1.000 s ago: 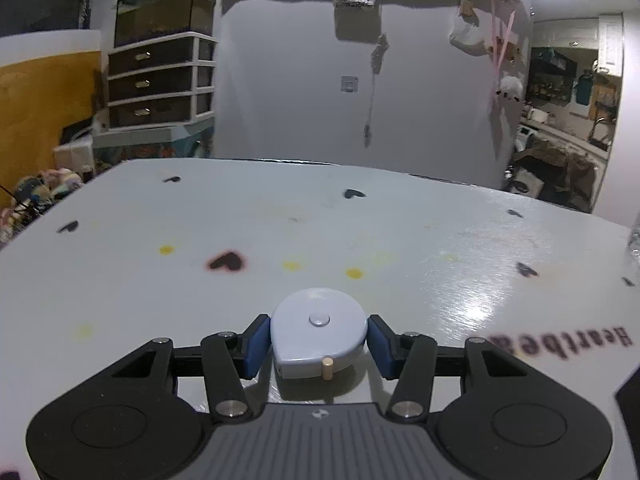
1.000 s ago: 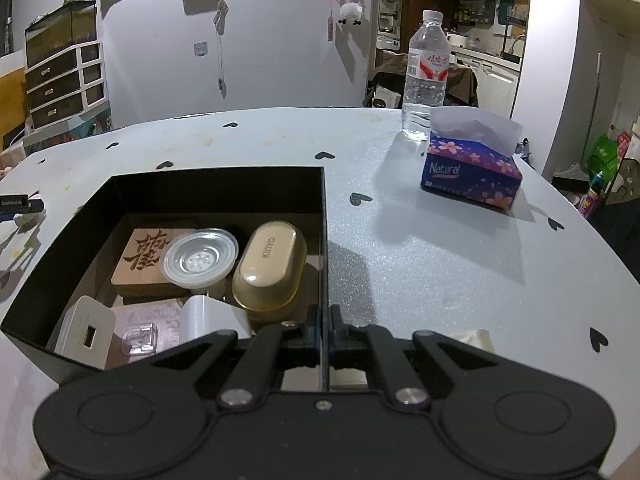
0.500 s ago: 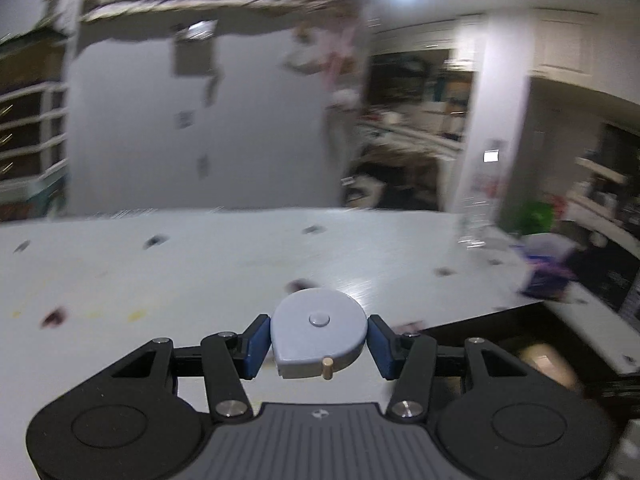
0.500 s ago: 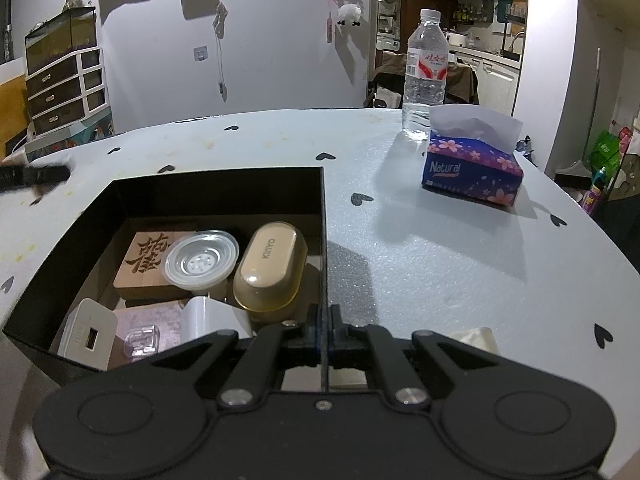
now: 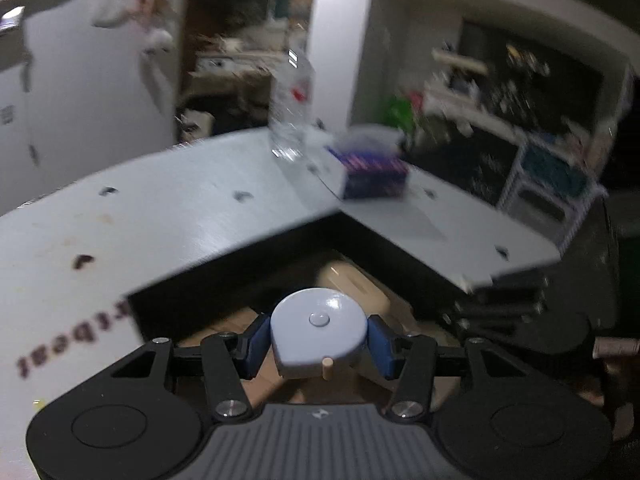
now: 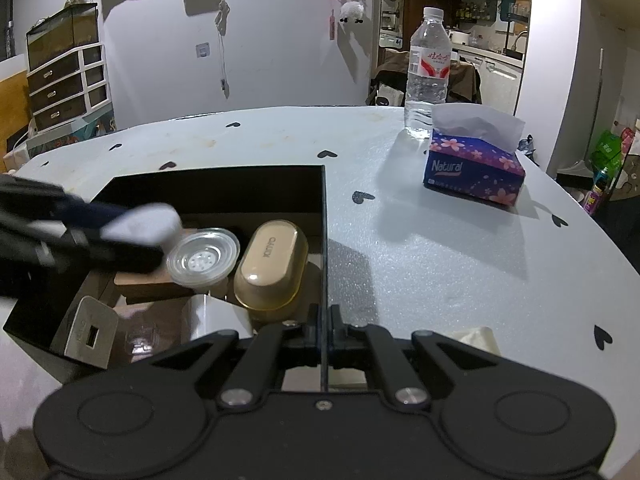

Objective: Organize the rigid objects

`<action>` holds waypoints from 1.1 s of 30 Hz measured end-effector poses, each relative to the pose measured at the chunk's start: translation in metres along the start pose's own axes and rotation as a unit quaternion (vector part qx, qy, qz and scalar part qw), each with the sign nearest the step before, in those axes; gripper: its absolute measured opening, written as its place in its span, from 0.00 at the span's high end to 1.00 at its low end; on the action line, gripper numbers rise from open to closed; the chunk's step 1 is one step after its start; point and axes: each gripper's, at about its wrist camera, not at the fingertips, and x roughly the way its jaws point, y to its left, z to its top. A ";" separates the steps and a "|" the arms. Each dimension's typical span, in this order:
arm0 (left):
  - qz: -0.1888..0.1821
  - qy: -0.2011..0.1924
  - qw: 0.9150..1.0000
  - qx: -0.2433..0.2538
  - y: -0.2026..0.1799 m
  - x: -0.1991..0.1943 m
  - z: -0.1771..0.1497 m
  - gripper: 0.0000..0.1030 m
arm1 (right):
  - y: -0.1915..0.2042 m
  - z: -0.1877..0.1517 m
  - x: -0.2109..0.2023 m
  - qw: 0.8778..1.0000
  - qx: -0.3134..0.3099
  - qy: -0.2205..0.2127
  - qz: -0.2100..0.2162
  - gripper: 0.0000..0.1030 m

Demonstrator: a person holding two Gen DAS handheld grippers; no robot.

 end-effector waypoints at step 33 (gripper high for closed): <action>-0.052 0.024 0.998 -0.027 -0.004 0.006 0.000 0.44 | -0.003 -0.001 0.000 1.000 0.006 0.000 0.011 0.97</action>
